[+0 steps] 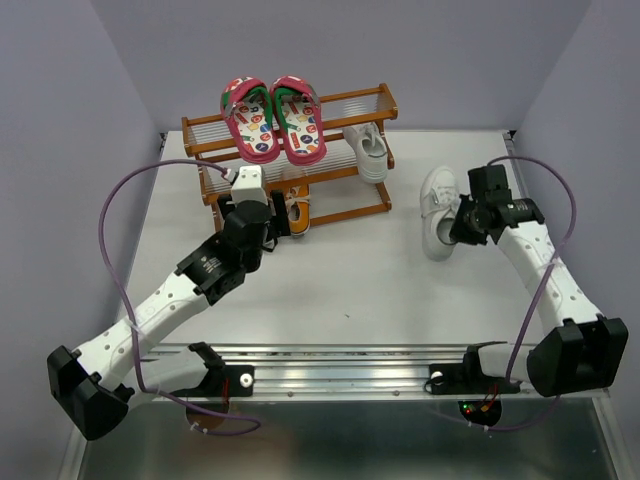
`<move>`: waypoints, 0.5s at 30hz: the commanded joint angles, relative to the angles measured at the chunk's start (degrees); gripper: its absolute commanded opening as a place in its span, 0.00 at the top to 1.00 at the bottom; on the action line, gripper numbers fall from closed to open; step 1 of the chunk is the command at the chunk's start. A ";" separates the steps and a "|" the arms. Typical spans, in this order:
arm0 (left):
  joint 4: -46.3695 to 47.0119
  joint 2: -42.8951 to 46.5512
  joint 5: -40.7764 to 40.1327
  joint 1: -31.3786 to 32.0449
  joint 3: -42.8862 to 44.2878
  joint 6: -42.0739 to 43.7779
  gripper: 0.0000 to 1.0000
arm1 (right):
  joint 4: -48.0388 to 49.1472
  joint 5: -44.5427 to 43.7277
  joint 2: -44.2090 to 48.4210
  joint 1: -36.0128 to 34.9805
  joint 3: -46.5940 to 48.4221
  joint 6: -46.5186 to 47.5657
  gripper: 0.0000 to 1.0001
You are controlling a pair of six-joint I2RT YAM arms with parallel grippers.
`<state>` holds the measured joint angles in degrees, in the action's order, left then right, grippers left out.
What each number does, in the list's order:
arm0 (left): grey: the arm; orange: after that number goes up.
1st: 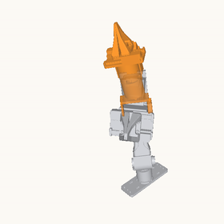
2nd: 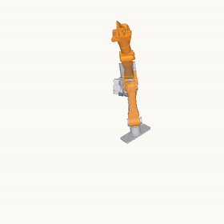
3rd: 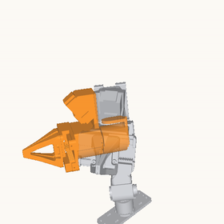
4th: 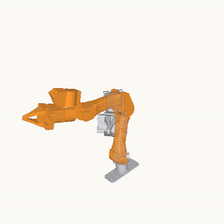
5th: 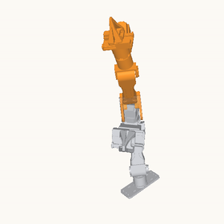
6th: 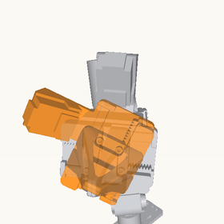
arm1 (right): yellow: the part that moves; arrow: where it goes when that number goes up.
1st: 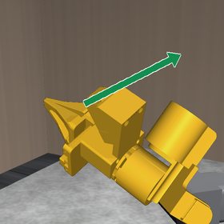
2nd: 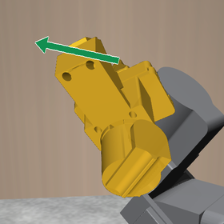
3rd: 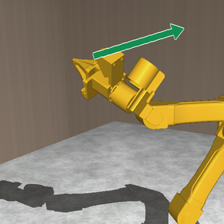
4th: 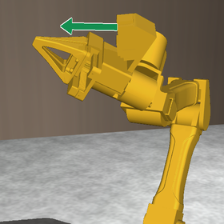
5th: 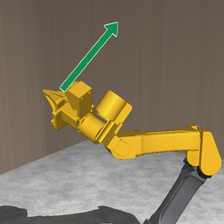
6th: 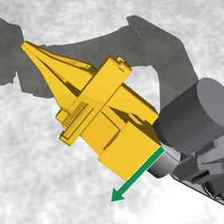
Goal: Place and organize the shoes onto the shoe shelf
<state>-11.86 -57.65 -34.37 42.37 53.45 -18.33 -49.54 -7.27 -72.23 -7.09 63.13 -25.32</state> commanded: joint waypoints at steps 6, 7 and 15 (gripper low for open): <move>-0.26 2.11 -5.44 0.08 5.69 1.98 0.17 | -5.13 6.02 3.76 0.15 19.29 10.63 0.99; -0.88 1.75 -7.18 0.08 6.74 1.11 0.17 | -5.56 7.69 3.59 0.15 20.35 11.60 0.99; -3.26 1.31 -9.83 0.08 11.41 0.22 0.17 | -8.03 17.02 0.69 -7.31 23.88 14.77 0.99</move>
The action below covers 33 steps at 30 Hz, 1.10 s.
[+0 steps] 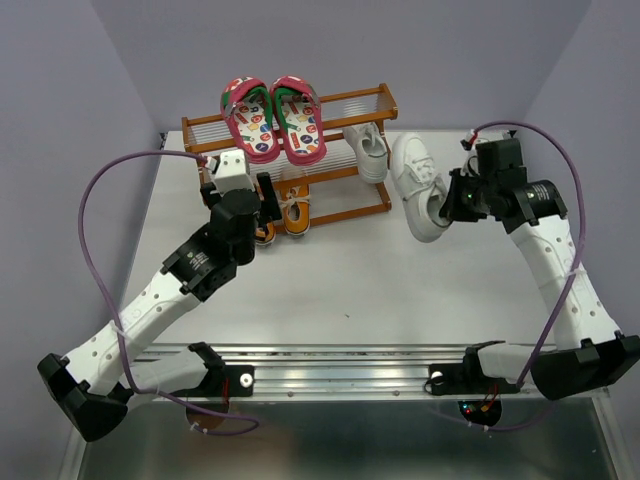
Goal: Place and organize the shoes onto the shoe shelf
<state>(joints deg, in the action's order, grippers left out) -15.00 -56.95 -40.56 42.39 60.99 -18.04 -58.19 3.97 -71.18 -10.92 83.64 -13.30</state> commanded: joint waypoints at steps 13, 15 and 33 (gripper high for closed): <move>1.91 3.33 -8.39 0.06 8.53 3.80 0.17 | 1.24 0.79 -6.60 -18.78 6.36 0.65 0.99; 1.82 3.07 -8.93 0.06 8.44 3.89 0.17 | 2.29 -1.14 -8.70 -20.54 7.50 -1.45 0.99; 1.47 4.04 -9.72 0.06 8.00 4.42 0.17 | -0.52 -13.37 -24.09 -24.77 26.13 -8.76 0.99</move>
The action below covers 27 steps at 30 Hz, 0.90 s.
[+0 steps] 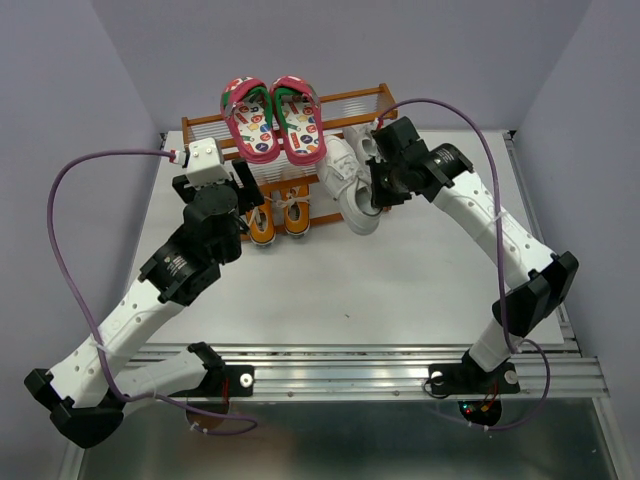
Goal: Place and organize the shoes onto the shoe shelf
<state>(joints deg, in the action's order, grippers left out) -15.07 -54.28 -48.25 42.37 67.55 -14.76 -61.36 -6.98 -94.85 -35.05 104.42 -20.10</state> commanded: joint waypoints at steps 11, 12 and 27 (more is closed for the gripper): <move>0.75 2.60 -2.90 -0.01 1.01 0.88 0.17 | 3.36 -3.73 -6.75 -0.64 11.59 -4.60 0.99; 0.74 2.69 -2.90 0.08 1.09 0.79 0.17 | 3.36 -4.09 -7.19 -0.64 11.94 -5.12 0.99; 0.57 3.83 -3.34 -0.01 0.30 0.79 0.17 | 6.78 -8.48 -12.28 -0.64 17.04 -10.14 0.99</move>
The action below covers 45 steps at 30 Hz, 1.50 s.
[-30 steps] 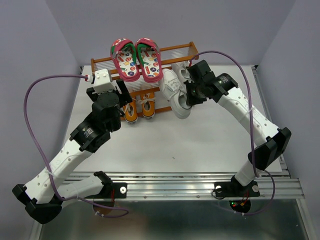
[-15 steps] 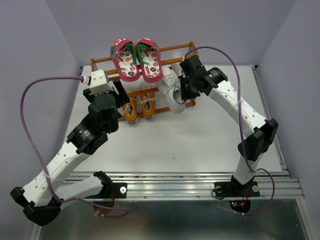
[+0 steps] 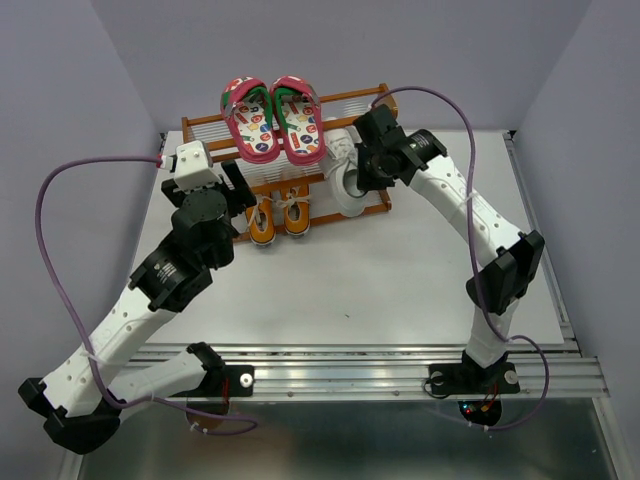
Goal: Place and organize the shoes onto the shoe shelf
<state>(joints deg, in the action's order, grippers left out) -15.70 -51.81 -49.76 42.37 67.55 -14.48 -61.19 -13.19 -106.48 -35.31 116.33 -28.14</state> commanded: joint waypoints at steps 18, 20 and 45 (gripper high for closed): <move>1.90 1.27 -2.10 0.08 -0.75 1.12 0.17 | 9.68 -5.88 -4.26 -0.37 8.20 -3.15 0.99; 1.99 1.19 -2.19 0.08 -0.93 1.38 0.17 | 9.77 -6.06 -4.79 -0.37 9.25 -3.15 0.99; 0.85 1.01 -2.36 -0.01 -1.10 0.68 0.17 | 14.52 -5.79 -8.57 1.21 9.88 -2.62 0.99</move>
<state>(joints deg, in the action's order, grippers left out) -16.12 -50.87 -50.65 42.37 66.24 -14.02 -55.02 -17.17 -116.42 -34.83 124.86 -30.04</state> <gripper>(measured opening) 0.830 0.057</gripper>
